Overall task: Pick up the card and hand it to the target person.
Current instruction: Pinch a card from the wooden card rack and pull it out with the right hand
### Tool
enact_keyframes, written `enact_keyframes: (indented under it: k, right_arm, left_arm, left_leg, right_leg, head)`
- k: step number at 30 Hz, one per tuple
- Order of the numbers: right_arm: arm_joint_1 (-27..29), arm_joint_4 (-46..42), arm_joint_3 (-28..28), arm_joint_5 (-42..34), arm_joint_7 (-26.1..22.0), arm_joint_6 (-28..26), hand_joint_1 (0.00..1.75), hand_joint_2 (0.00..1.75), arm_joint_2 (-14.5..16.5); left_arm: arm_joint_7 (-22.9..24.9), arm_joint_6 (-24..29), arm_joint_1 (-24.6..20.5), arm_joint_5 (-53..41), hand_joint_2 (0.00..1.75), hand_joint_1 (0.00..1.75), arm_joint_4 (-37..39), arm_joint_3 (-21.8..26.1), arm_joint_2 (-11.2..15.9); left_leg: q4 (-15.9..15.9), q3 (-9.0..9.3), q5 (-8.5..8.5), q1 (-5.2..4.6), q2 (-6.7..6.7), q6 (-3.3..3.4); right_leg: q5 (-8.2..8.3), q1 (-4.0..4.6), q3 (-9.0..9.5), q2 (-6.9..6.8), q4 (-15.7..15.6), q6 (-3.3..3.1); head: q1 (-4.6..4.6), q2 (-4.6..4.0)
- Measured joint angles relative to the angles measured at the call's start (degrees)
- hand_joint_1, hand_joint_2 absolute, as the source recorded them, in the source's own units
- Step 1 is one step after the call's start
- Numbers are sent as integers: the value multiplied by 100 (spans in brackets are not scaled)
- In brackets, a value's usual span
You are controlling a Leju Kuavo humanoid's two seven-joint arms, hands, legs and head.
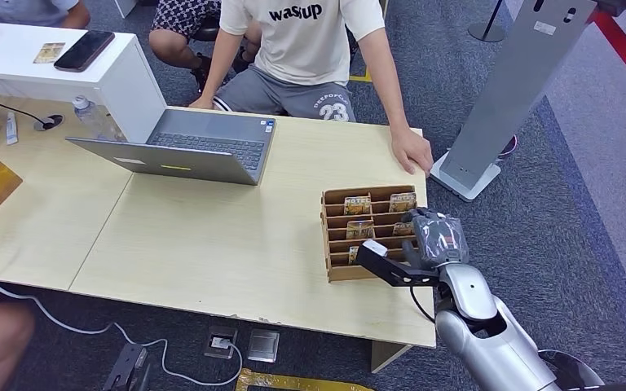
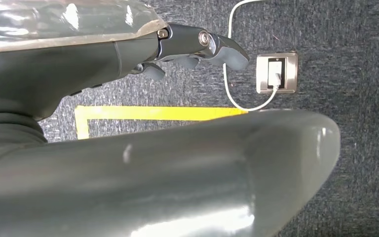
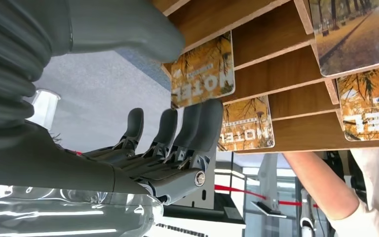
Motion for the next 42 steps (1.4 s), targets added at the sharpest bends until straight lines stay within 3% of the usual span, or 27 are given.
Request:
enact_keyframes:
  k: [20,26,42]
  right_arm:
    - [28,21,13,-83,1,-6,103,175,2]
    - [26,28,13,-80,11,-31,128,175,2]
    - [16,28,9,-48,23,-55,153,175,-24]
  left_arm:
    - [-50,-1,11,4,0,0,1,1,0]
    - [-52,-2,13,4,0,0,0,1,0]
    - [-52,17,8,-29,0,0,0,0,0]
  left_leg:
    - [0,-3,0,0,-1,0]
    - [0,-3,0,0,-1,0]
    - [0,-2,0,0,-1,0]
  right_leg:
    - [0,0,-1,0,0,0]
    - [0,0,-1,0,0,0]
    - [0,0,-1,0,0,0]
  head:
    - [-2,0]
    - [0,0]
    - [0,0]
